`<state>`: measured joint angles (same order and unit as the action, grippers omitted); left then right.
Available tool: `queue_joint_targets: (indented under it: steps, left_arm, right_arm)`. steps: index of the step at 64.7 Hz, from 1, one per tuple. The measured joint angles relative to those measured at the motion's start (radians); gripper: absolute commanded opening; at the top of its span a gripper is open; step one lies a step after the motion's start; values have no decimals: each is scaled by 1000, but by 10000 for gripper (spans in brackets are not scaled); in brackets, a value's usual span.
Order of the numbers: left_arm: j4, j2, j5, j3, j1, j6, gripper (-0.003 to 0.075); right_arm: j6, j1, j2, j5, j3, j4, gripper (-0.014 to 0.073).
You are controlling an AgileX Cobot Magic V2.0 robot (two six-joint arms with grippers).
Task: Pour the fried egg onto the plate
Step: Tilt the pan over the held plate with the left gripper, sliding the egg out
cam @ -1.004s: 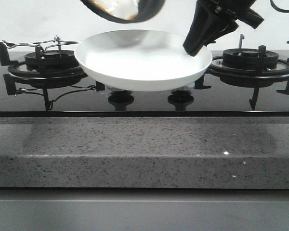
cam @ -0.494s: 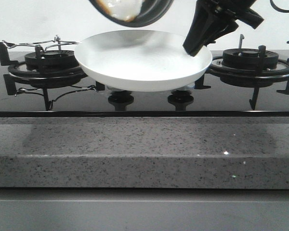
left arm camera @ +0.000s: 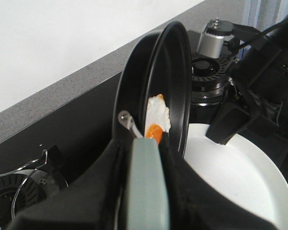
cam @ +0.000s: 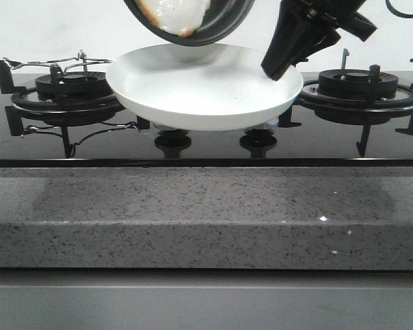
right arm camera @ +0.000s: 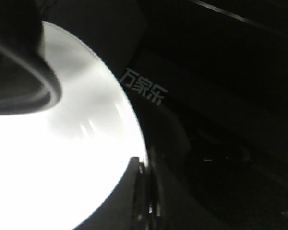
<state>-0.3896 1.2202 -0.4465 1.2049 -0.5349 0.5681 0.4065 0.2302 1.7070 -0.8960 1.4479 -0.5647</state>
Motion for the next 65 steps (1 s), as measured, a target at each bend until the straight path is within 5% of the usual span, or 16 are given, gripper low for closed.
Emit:
queue_joint_targets:
  steps: [65]
  left_arm:
    - [172,0,30,0,-65,-18,-20]
  right_arm:
    - [0,0,0,0,0,0,-67]
